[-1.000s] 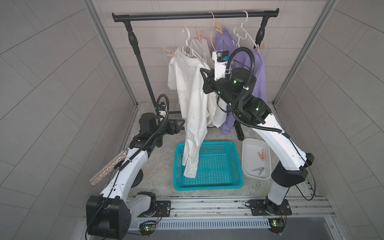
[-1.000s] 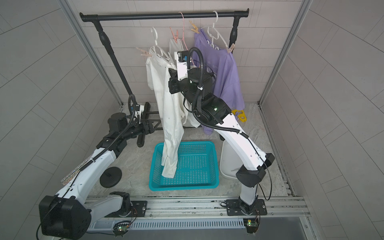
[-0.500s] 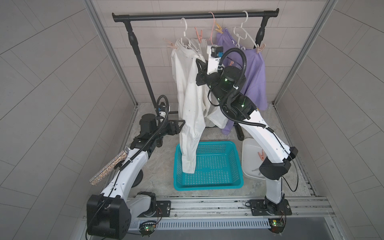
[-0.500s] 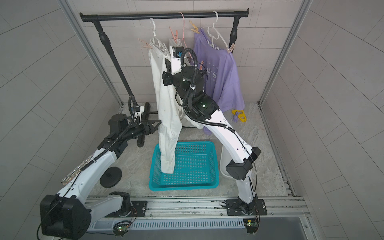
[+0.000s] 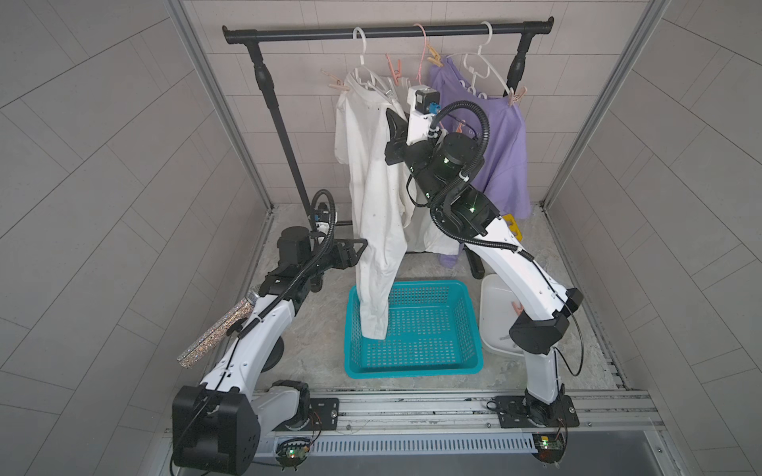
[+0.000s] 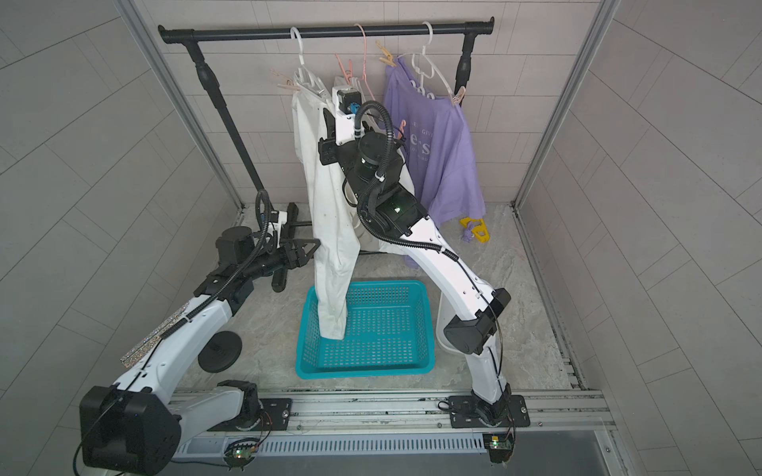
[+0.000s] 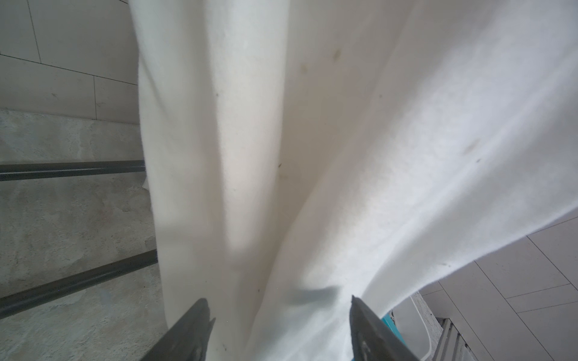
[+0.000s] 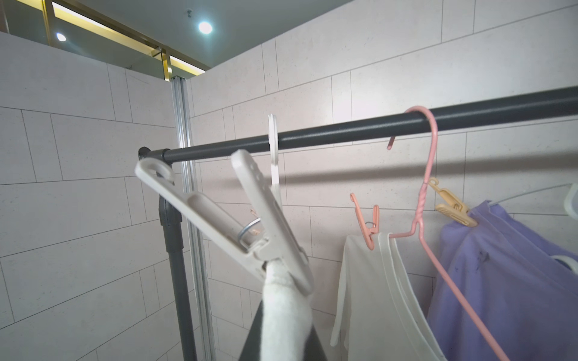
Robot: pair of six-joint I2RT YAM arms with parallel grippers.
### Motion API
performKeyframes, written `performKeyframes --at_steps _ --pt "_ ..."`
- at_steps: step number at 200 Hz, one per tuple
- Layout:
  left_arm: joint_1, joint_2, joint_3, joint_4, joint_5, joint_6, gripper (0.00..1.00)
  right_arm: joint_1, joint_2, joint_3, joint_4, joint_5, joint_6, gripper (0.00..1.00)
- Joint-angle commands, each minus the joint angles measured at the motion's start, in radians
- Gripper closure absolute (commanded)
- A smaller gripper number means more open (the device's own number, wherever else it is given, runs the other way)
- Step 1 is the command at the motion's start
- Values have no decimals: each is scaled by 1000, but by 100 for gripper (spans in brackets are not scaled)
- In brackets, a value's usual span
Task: Use clothespins to secure the t-shirt on both sides of the hanger
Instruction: Hang the hanger on the clothesline.
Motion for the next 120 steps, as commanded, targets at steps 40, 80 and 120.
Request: performKeyframes --at_steps 40,80,120 --pt "5 -6 -9 33 18 0 26 -14 -33 -13 185 47 -36 100" --pt "6 -3 -11 34 20 1 26 -22 -39 -41 244 61 -49 100" --pt "5 1 -11 37 24 -3 26 -36 -28 -37 263 90 -47 100"
